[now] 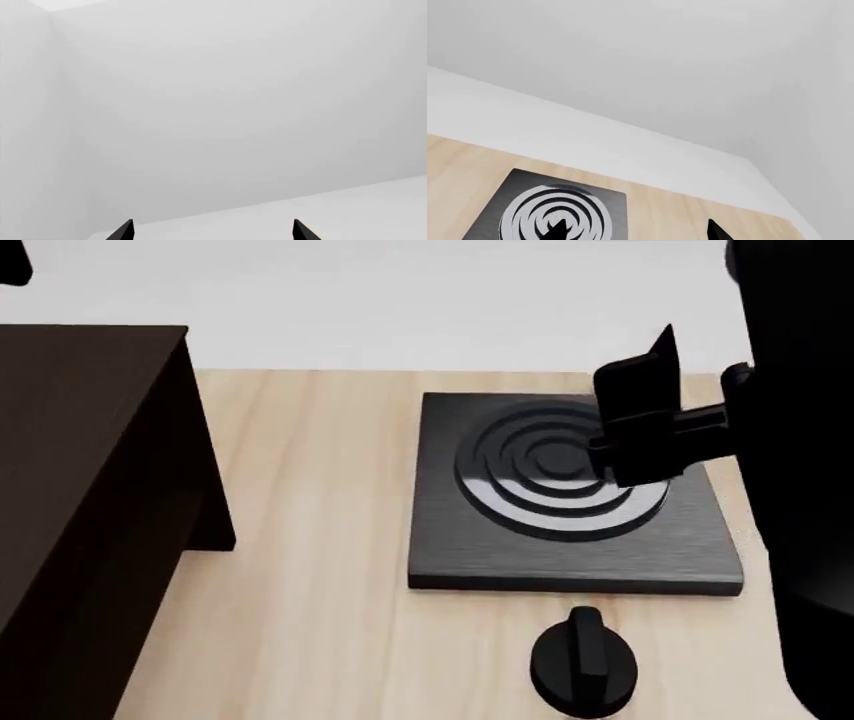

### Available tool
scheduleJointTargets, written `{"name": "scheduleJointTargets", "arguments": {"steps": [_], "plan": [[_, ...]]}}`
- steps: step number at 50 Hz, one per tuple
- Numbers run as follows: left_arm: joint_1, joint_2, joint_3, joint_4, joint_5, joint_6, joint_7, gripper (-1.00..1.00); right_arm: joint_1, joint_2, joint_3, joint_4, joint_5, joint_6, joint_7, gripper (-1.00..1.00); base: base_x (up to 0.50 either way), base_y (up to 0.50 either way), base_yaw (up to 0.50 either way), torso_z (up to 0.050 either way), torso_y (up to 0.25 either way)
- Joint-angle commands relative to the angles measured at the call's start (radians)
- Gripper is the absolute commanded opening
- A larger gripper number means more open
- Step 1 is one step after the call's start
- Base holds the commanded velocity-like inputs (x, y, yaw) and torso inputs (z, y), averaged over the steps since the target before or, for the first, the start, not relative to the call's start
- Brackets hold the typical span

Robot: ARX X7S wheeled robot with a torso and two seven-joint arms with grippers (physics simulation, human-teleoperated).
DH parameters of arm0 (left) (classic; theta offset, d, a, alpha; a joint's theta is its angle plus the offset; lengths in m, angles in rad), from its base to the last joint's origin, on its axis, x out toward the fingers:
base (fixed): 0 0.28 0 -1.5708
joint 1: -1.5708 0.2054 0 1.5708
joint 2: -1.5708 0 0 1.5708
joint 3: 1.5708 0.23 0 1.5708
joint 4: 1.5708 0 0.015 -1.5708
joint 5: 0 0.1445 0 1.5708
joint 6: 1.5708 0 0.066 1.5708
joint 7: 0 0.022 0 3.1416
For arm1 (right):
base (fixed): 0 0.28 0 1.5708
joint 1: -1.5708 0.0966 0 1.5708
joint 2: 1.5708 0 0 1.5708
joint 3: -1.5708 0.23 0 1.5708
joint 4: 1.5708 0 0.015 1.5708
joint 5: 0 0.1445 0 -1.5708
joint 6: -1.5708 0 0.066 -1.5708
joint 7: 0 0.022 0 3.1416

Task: Put the frying pan under the cabinet shelf.

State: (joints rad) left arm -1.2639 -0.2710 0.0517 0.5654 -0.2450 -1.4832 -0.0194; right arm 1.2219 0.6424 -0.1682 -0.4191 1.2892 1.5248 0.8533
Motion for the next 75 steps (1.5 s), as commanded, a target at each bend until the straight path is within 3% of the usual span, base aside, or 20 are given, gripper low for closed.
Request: {"name": "scheduleJointTargets", "arguments": {"steps": [1, 14, 19, 28, 45, 56, 75], "plan": [[0.008, -0.003, -0.005, 0.004, -0.006, 0.003, -0.004, 1.00, -0.026, 0.077, 0.059, 0.029, 0.272, 0.025, 0.215, 1.00, 0.00, 0.00, 0.00, 0.000, 0.000], [0.005, 0.000, -0.006, -0.019, -0.012, 0.028, -0.005, 1.00, -0.182, 0.288, 0.126, -0.050, 0.617, -0.104, 0.469, 1.00, 0.00, 0.00, 0.00, 0.000, 0.000], [0.008, 0.001, -0.002, -0.028, -0.014, 0.041, -0.006, 1.00, -0.335, 0.390, 0.233, -0.117, 0.714, -0.175, 0.524, 1.00, 0.00, 0.00, 0.00, 0.000, 0.000], [0.009, 0.003, -0.003, -0.021, -0.019, 0.037, -0.010, 1.00, -0.587, 0.462, 0.468, -0.193, 0.776, -0.199, 0.550, 1.00, 0.00, 0.00, 0.00, 0.000, 0.000], [0.008, 0.003, -0.003, -0.014, -0.027, 0.030, -0.019, 1.00, -1.006, 0.373, 0.984, -0.228, 0.890, -0.051, 0.614, 1.00, 0.00, 0.00, 0.00, 0.000, 0.000], [0.006, 0.003, -0.007, -0.011, -0.033, 0.026, -0.024, 1.00, -1.116, 0.281, 1.108, -0.232, 0.837, 0.031, 0.555, 1.00, 0.00, 0.00, 0.00, 0.000, 0.000], [0.013, -0.003, -0.008, -0.021, -0.040, 0.038, -0.031, 1.00, -1.347, 0.161, 1.323, -0.314, 0.571, 0.033, 0.220, 1.00, 0.00, 0.00, 0.00, 0.000, 0.000]]}}
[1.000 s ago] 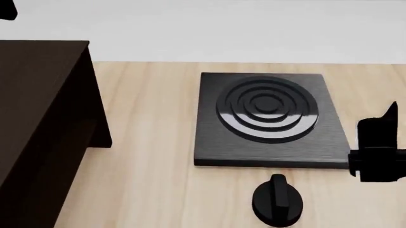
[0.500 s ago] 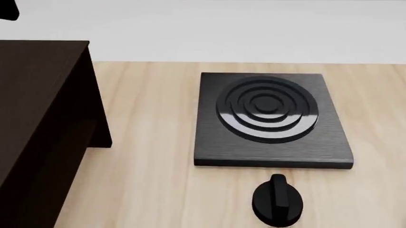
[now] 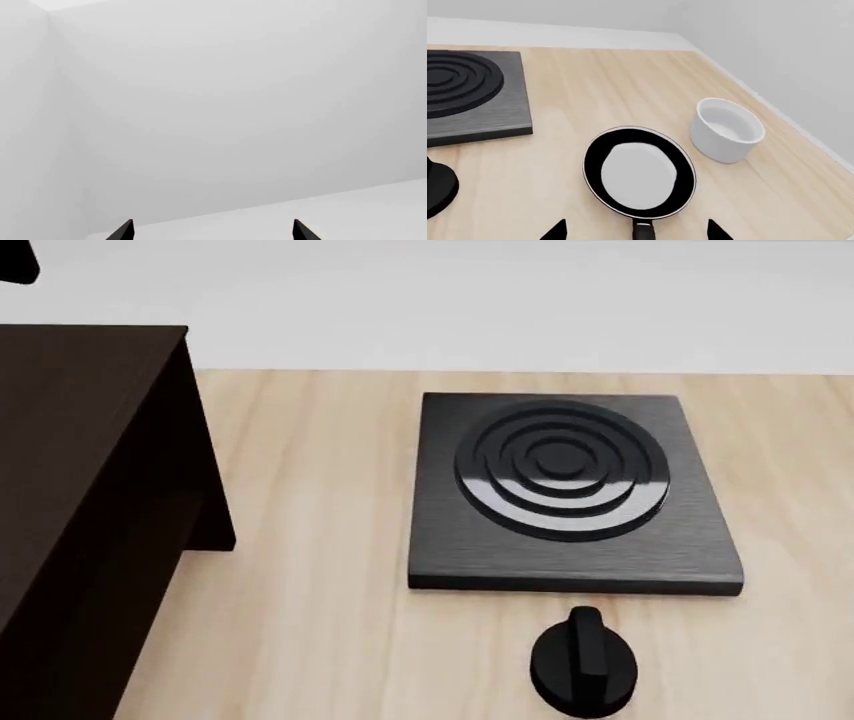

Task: Put the frying pan under the cabinet shelf.

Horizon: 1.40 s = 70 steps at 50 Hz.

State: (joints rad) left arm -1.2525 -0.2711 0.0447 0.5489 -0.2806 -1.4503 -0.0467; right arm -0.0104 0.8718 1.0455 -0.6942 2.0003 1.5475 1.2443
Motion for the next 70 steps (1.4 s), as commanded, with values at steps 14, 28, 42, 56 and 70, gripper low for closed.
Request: {"name": "scheduleJointTargets", "arguments": {"steps": [14, 28, 42, 56, 70], "plan": [[-0.004, -0.001, 0.003, 0.005, -0.012, -0.008, -0.013, 1.00, -0.152, -0.120, 0.080, -0.053, -0.462, -0.037, -0.465, 1.00, 0.00, 0.00, 0.00, 0.000, 0.000], [-0.022, 0.000, 0.012, 0.006, -0.019, -0.020, -0.022, 1.00, -0.191, -0.159, -0.033, -0.005, -0.706, -0.155, -0.624, 1.00, 0.00, 0.00, 0.00, 0.000, 0.000], [-0.014, 0.000, 0.019, -0.001, -0.022, -0.012, -0.033, 1.00, -0.169, -0.146, -0.157, 0.086, -0.821, -0.227, -0.666, 1.00, 0.00, 0.00, 0.00, 0.000, 0.000], [-0.031, 0.009, 0.042, -0.029, -0.024, 0.006, -0.042, 1.00, -0.121, -0.137, -0.250, 0.171, -0.866, -0.251, -0.661, 1.00, 0.00, 0.00, 0.00, 0.000, 0.000], [-0.038, 0.009, 0.051, -0.029, -0.029, 0.003, -0.052, 1.00, -0.103, -0.133, -0.286, 0.226, -0.876, -0.258, -0.658, 1.00, 0.00, 0.00, 0.00, 0.000, 0.000]]}}
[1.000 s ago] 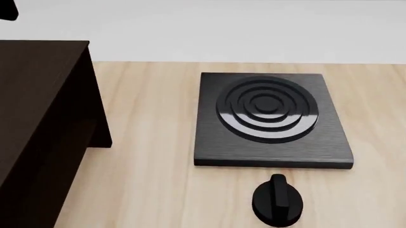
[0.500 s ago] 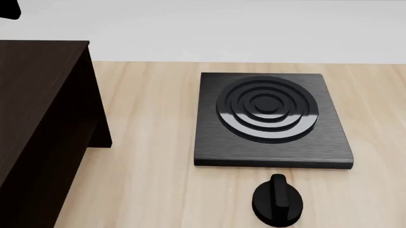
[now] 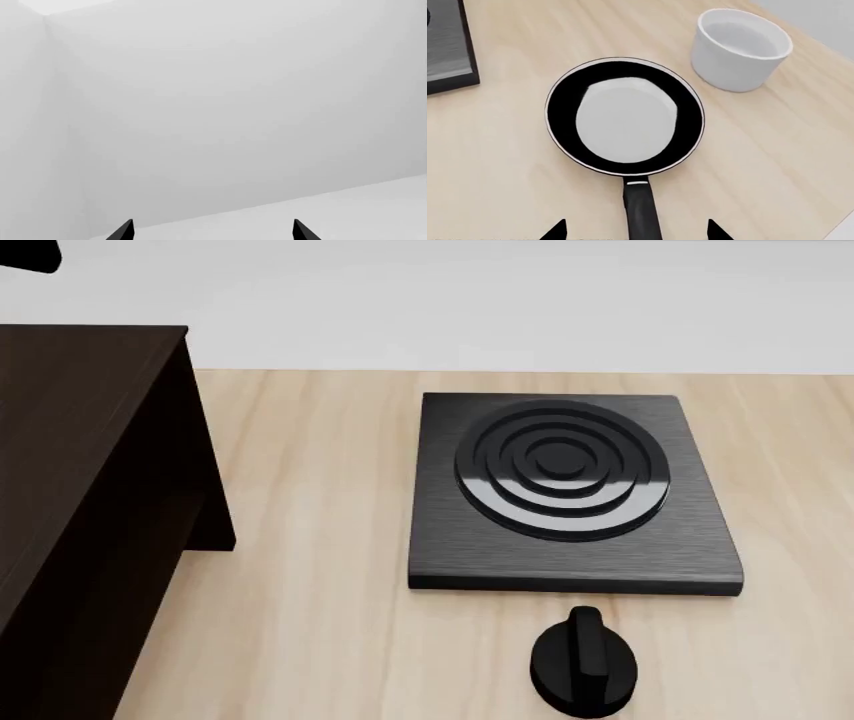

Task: Put the frying pan under the cabinet shelf.

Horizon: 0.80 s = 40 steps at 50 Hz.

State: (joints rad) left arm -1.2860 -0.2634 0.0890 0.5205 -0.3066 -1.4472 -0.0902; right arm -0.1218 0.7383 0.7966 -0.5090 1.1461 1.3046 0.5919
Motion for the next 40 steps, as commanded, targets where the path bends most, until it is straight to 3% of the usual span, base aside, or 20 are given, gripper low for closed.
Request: {"name": "scheduleJointTargets", "arguments": {"steps": [1, 19, 40], "plan": [[-0.005, 0.001, 0.010, 0.001, -0.004, 0.000, -0.008, 1.00, 0.006, 0.002, -0.042, 0.045, -0.026, -0.016, -0.009, 1.00, 0.00, 0.00, 0.00, 0.000, 0.000], [0.001, -0.008, 0.022, -0.006, -0.005, 0.023, -0.018, 1.00, -0.082, -0.024, -0.050, 0.145, -0.135, -0.154, -0.132, 1.00, 0.00, 0.00, 0.00, 0.000, 0.000], [0.010, -0.006, 0.018, 0.011, -0.016, 0.008, -0.033, 1.00, -0.056, -0.058, -0.178, 0.277, -0.238, -0.277, -0.212, 1.00, 0.00, 0.00, 0.00, 0.000, 0.000]]}}
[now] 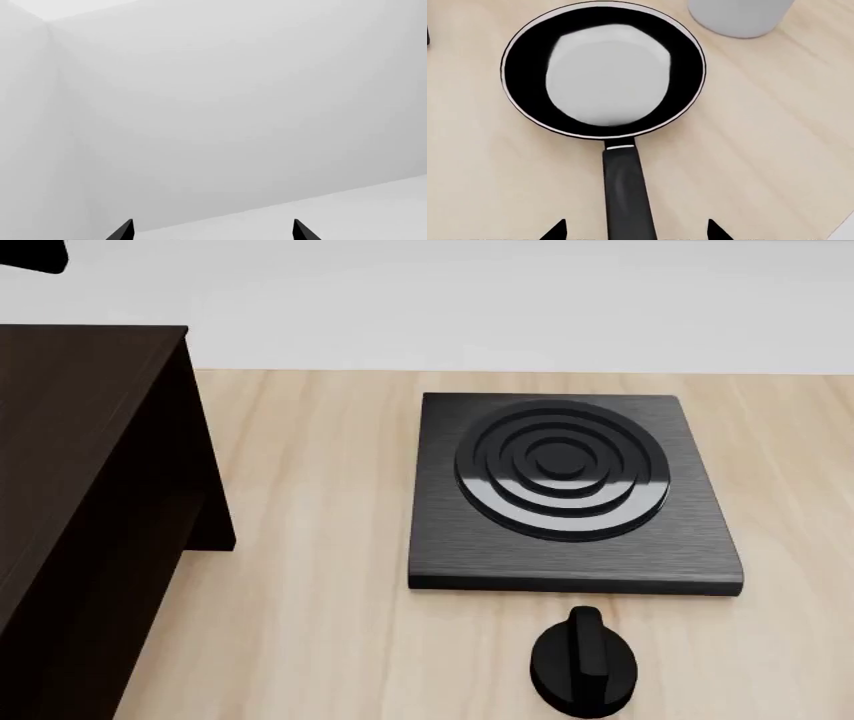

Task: Put the frying pan under the cabinet shelf.

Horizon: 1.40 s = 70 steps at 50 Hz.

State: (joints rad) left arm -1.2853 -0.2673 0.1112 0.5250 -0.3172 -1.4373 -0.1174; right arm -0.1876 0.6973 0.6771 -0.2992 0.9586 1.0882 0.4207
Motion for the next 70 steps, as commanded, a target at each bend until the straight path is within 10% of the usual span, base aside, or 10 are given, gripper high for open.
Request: {"name": "scheduleJointTargets", "arguments": {"steps": [1, 29, 30, 59, 70], "plan": [[0.004, -0.002, -0.005, 0.006, -0.006, -0.006, -0.006, 1.00, 0.010, -0.018, -0.061, 0.075, -0.055, -0.065, -0.042, 1.00, 0.00, 0.00, 0.00, 0.000, 0.000], [-0.018, -0.011, -0.014, 0.021, -0.027, -0.032, -0.016, 1.00, 0.026, -0.060, -0.170, 0.169, -0.126, -0.143, -0.088, 1.00, 0.00, 0.00, 0.00, 0.000, 0.000], [-0.016, -0.011, -0.015, 0.022, -0.027, -0.032, -0.017, 1.00, 0.023, -0.060, -0.163, 0.160, -0.120, -0.139, -0.086, -1.00, 0.00, 0.00, 0.00, 0.000, 0.000], [-0.010, -0.033, -0.068, 0.057, -0.060, -0.058, -0.019, 1.00, 0.423, 0.141, -0.159, -0.145, 0.369, 0.419, 0.262, -1.00, 0.00, 0.00, 0.00, 0.000, 0.001], [-0.030, -0.042, -0.080, 0.062, -0.074, -0.077, -0.022, 1.00, 0.667, 0.234, -0.399, -0.088, 0.738, 0.449, 0.556, -1.00, 0.00, 0.00, 0.00, 0.000, 0.002]]}}
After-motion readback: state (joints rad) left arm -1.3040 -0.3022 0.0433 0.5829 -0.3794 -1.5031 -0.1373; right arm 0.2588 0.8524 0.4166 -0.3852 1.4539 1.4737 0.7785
